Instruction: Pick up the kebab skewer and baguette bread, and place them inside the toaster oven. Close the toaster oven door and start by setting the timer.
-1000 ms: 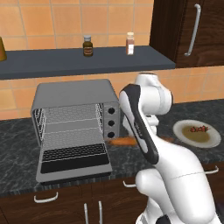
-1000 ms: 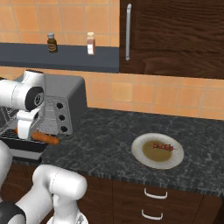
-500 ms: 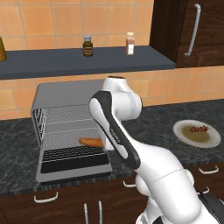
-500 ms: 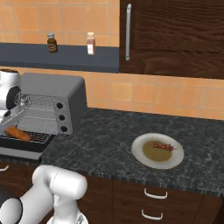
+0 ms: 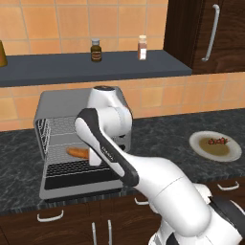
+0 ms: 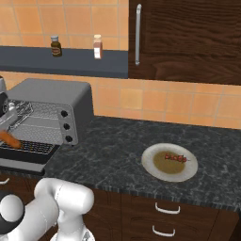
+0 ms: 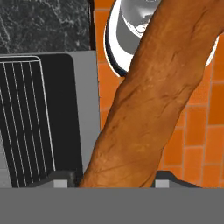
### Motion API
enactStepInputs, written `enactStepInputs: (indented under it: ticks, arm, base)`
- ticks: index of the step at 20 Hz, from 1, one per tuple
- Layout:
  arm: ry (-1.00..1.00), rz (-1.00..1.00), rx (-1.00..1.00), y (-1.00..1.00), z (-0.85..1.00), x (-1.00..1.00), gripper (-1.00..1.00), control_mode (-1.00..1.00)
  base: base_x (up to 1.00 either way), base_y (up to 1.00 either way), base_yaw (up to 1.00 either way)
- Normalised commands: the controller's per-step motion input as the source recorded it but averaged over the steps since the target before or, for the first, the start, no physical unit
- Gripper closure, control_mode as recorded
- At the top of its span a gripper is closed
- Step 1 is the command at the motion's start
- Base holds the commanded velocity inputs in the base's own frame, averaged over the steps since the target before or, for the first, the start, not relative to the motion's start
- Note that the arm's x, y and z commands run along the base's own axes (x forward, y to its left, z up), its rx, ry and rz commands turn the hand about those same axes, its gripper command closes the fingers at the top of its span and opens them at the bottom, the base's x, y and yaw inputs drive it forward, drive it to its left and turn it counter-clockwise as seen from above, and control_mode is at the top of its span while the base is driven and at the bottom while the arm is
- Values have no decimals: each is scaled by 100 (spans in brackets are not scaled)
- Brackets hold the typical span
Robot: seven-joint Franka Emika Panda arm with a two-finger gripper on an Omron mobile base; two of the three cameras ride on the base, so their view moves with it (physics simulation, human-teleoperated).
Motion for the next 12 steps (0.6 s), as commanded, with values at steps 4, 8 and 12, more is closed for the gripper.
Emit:
enactStepInputs:
  ticks: [4, 8, 12]
  arm:
    - [-18, 7, -6, 7, -14, 37, 100, -100]
    - [-19, 11, -5, 0, -31, 37, 100, -100]
    - [-13, 8, 0, 6, -30, 46, 100, -100]
  base:
    - [0, 0, 0]
    - [0, 0, 0]
    - [0, 0, 0]
